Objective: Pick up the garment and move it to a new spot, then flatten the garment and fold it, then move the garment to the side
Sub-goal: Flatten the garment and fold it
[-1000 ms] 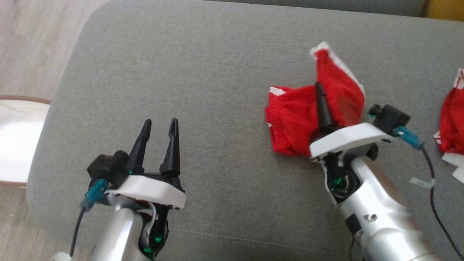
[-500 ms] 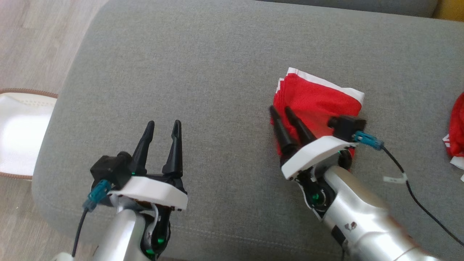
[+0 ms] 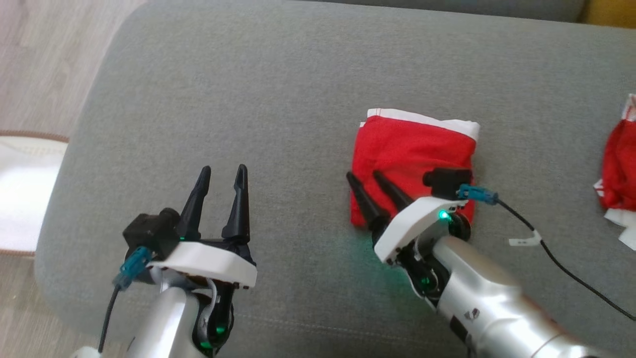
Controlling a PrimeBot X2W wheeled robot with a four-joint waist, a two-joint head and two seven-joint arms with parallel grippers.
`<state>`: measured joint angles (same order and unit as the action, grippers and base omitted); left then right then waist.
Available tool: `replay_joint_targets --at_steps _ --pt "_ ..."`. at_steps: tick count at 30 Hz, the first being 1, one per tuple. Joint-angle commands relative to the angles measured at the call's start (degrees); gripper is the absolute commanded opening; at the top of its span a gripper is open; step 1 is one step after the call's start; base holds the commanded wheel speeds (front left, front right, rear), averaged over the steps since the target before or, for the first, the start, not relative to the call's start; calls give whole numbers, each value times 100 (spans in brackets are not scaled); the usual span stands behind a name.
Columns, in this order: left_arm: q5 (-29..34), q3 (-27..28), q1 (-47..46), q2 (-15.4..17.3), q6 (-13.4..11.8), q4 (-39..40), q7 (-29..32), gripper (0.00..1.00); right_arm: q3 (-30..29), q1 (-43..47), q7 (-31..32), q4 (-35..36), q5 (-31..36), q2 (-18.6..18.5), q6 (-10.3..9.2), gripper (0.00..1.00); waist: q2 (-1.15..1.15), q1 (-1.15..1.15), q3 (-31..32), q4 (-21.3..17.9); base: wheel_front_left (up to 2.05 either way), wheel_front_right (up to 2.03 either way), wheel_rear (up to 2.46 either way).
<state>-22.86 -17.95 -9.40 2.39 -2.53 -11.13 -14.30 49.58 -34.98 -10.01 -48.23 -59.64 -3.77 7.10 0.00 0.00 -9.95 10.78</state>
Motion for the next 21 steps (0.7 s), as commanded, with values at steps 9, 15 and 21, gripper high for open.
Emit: replay_joint_targets --at_steps 9,15,21 --pt "84 365 -112 49 40 350 -70 100 -738 -634 -491 -190 913 48 39 100 0 0 236 -485 0 0 0" --pt "88 437 -184 49 100 570 -70 100 -2398 -148 -496 737 2649 -255 39 100 0 0 289 -778 0 0 0" --pt "97 439 -238 49 142 676 -70 100 -3733 851 -497 1778 4254 -146 39 100 0 0 324 -999 0 0 0"
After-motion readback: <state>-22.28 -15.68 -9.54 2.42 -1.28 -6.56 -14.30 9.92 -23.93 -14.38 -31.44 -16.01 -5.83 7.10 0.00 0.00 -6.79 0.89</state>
